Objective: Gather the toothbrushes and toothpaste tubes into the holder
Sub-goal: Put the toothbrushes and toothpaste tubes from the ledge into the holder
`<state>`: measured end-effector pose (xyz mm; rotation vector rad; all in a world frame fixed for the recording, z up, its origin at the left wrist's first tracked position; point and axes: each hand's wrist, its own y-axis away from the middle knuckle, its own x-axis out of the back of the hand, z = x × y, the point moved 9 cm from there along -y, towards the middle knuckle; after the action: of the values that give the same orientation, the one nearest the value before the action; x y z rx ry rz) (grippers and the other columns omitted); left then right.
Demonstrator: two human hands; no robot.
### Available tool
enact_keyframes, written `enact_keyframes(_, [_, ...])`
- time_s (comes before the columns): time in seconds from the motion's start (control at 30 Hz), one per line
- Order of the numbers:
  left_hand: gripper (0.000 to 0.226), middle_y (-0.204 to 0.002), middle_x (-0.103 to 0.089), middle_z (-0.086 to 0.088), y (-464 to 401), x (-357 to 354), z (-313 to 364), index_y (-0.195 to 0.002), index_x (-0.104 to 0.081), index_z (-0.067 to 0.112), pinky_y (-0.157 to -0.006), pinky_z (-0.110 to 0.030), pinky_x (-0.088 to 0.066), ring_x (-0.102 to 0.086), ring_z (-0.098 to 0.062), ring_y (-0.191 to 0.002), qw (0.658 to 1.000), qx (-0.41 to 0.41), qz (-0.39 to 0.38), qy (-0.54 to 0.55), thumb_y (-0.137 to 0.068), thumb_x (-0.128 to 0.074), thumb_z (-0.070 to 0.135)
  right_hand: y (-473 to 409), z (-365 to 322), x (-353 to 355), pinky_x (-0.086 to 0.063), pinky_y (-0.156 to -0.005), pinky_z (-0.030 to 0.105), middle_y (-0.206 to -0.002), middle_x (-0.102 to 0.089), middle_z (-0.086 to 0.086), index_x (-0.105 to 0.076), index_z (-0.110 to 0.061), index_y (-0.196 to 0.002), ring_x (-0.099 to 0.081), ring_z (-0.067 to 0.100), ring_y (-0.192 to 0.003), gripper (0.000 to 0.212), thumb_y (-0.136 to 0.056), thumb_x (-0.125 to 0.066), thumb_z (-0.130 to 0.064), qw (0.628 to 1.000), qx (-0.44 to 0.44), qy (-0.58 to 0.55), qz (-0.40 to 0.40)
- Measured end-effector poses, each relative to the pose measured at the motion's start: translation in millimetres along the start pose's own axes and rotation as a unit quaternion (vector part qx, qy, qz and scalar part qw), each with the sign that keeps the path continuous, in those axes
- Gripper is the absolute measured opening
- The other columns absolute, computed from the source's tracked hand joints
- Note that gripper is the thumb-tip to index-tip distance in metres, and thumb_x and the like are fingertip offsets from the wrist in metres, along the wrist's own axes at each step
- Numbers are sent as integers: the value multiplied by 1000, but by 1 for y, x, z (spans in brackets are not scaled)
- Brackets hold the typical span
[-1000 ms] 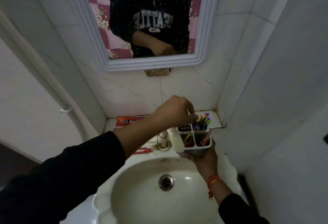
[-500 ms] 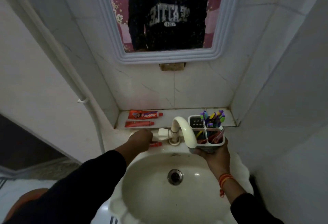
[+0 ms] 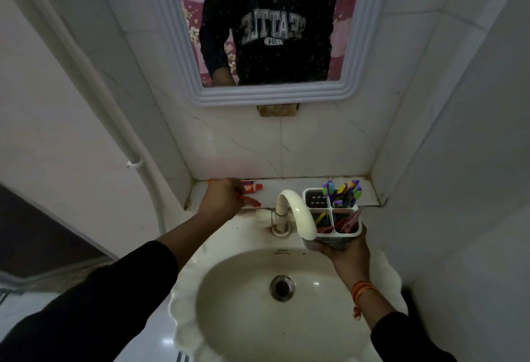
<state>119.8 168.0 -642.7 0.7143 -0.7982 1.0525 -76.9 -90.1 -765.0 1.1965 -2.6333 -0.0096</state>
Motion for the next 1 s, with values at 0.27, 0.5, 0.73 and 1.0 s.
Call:
enact_keyframes(0.27, [32, -89, -71, 12, 39, 75, 136, -108, -76, 18, -73, -16, -57, -67, 0, -79, 977, -179, 87, 75, -80, -82, 33, -3, 2, -1, -63, -75, 25, -125, -69, 3, -56, -19, -135, -67, 20, -114, 106, -42, -103, -1, 999, 7, -48, -6])
enact_keyframes(0.5, [25, -102, -78, -1, 41, 13, 208, -109, -80, 18, -86, -31, -61, -72, -12, -87, 959, -240, -86, -126, -84, -79, 23, 1, 3, 0, -53, -91, 13, -129, -67, -4, -49, -22, -139, -64, 13, -121, 114, -40, -106, -16, 1000, 16, -26, 6])
enact_keyframes(0.73, [35, -94, -75, -4, 39, -52, 199, -106, -78, 17, -78, -40, -62, -70, -21, -88, 938, -218, -160, -218, -81, -77, 41, -3, 7, 0, -51, -87, 5, -128, -67, -1, -48, -19, -140, -63, 17, -119, 114, -42, -106, -16, 1000, 19, -11, 15])
enact_keyframes(1.0, [29, -96, -80, -7, -22, 0, 104, -100, -81, 11, -89, -35, -60, -73, -19, -83, 987, -99, -93, -92, -92, -69, 35, -5, 3, -4, -58, -62, 12, -121, -65, 0, -51, -25, -130, -62, 9, -106, 92, -58, -94, 11, 998, 18, -65, -1])
